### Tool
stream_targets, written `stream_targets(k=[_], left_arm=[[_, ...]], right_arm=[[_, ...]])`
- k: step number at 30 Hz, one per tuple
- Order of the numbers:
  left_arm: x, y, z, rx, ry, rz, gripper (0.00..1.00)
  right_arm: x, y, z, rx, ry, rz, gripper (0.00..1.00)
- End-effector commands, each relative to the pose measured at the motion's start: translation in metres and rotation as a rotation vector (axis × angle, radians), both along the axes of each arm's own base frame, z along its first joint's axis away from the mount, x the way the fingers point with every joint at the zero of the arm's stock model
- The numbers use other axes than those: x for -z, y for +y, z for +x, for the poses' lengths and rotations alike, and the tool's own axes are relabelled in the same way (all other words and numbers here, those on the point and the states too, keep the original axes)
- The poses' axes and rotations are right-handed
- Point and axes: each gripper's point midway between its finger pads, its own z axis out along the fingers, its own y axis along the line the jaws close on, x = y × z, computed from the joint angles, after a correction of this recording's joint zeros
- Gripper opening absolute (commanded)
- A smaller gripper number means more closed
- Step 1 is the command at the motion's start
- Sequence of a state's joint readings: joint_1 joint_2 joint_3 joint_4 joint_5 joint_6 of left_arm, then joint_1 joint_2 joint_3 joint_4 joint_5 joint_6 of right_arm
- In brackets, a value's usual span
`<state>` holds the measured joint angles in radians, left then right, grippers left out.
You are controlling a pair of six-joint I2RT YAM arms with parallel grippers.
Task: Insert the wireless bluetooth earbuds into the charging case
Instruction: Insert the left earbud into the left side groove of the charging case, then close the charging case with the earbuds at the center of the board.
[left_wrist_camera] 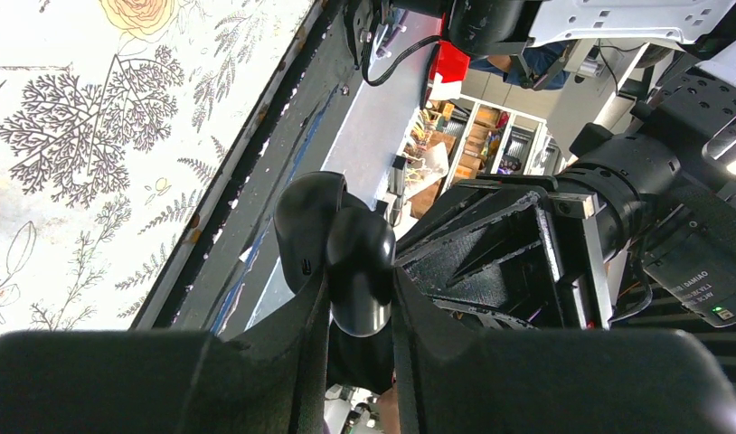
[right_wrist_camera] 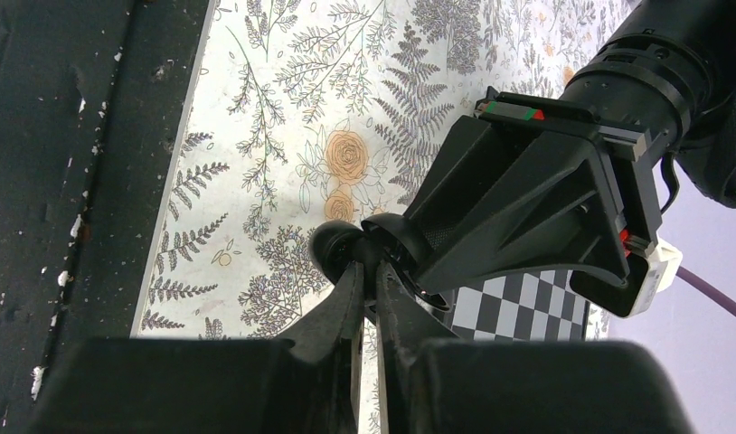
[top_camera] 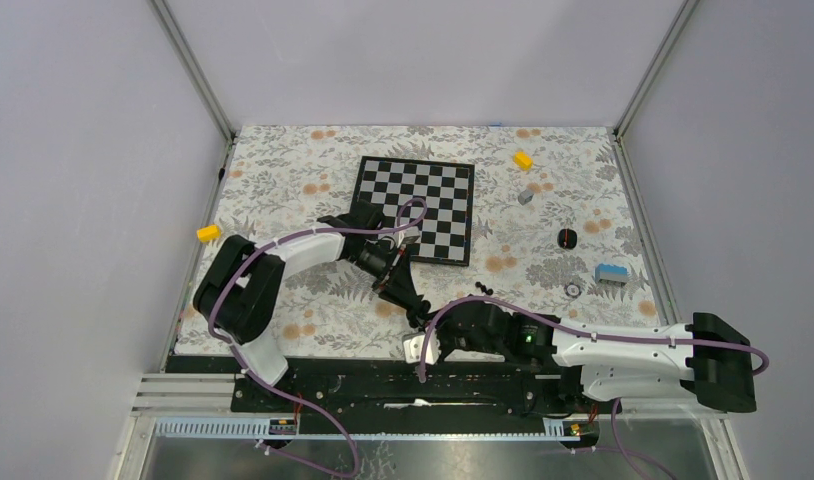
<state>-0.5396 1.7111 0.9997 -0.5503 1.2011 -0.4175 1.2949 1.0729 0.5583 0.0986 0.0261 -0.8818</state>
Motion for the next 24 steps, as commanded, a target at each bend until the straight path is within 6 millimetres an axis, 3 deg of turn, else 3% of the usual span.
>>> stream_targets(k=[1,6,15,17,24], left_arm=[[-0.029,-0.002,-0.004,0.029,-0.050,-0.100,0.00],[-0.030,-0.003,-0.003,0.030,-0.056,-0.102,0.00],[-0.027,-0.002,-0.004,0.027,-0.062,-0.092,0.00],[-0.026,-0.001,-0.004,0.028,-0.064,-0.084,0.00],[-0.024,-0.003,-0.001,0.028,-0.062,-0.079,0.00]], right_arm=[[-0.005,0.004,-0.010,-0.022,0.037,0.004,0.14],[-0.004,0.003,-0.010,-0.014,0.045,0.002,0.25],[-0.014,0.003,-0.010,0.019,0.062,0.041,0.33],[-0.019,0.003,-0.009,0.031,0.068,0.060,0.38],[-0.030,0.001,-0.015,0.040,0.119,0.108,0.41]])
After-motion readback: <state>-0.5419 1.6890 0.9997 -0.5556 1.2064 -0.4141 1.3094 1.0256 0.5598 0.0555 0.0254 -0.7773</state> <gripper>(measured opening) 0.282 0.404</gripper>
